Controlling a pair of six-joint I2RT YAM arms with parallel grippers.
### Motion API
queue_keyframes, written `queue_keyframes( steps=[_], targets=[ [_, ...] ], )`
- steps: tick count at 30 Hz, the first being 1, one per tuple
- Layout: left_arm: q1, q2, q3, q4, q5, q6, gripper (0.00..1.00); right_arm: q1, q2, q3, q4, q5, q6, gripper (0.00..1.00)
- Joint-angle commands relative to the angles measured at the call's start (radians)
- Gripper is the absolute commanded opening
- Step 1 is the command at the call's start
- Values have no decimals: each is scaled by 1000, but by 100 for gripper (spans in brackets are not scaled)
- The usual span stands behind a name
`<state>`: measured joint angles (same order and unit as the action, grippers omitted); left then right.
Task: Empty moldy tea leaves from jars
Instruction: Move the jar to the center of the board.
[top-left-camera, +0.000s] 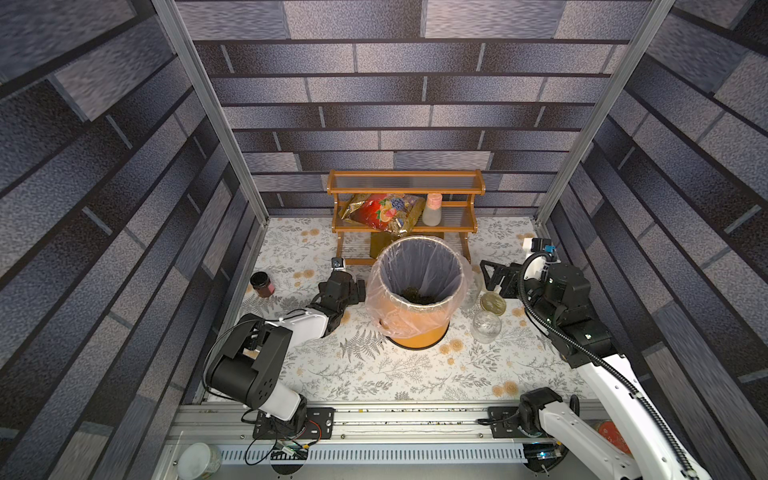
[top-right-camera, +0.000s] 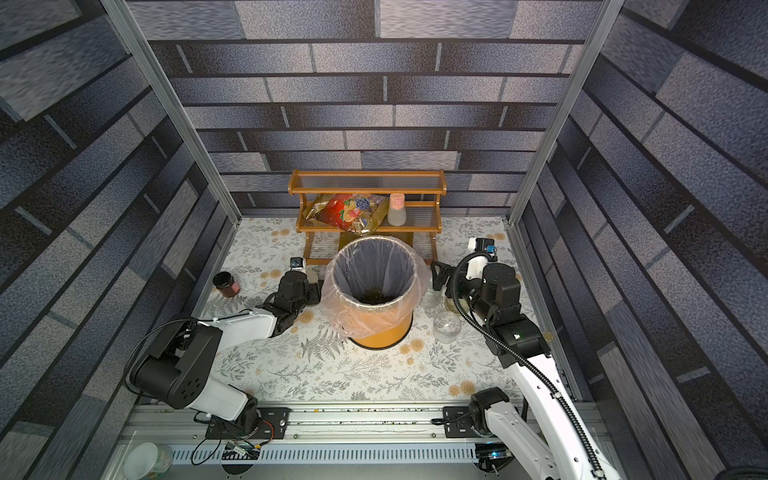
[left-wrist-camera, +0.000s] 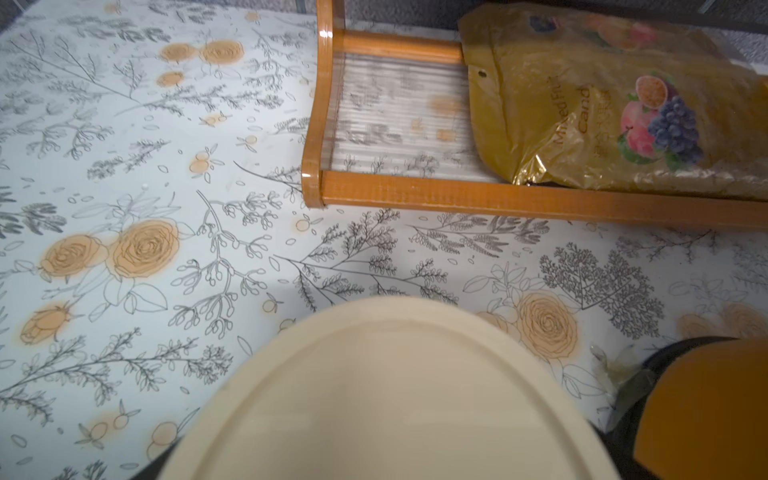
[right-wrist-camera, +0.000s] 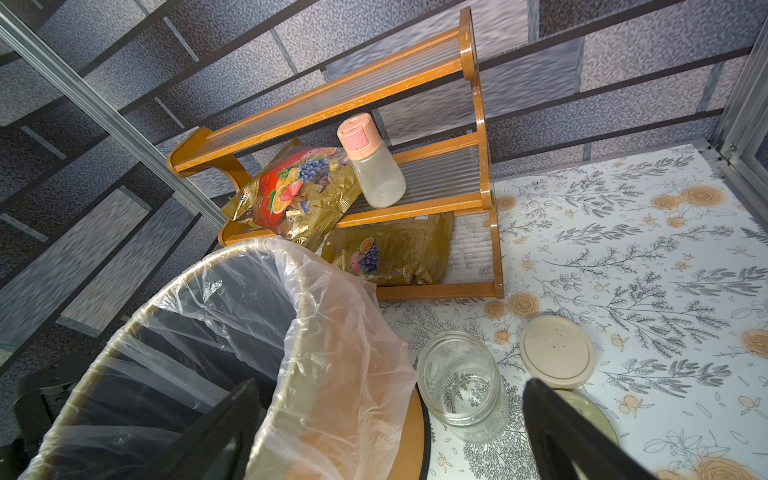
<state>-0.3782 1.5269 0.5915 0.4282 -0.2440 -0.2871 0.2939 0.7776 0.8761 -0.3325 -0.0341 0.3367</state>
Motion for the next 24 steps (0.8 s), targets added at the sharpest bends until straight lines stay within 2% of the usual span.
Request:
queue_keyframes(
  steps=[1, 4, 7, 10, 16, 24],
  targets=[
    [-6, 11, -35, 91, -23, 32, 100, -3, -1, -14, 27, -17, -4, 100],
    [-21, -15, -64, 124, -40, 53, 95, -4, -3, -12, 26, -17, -5, 100],
    [-33, -48, -76, 109, -58, 62, 86, -3, -3, -14, 28, -20, -2, 100],
    [-51, -77, -88, 94, -76, 60, 83, -3, -1, -14, 30, -25, 2, 100],
    [-111, -147, -116, 19, -134, 47, 81, -3, -3, -16, 26, -35, 5, 100],
    [-193, -281, -192, -86, -208, -39, 82, -3, 18, -12, 35, -65, 19, 100]
  ],
)
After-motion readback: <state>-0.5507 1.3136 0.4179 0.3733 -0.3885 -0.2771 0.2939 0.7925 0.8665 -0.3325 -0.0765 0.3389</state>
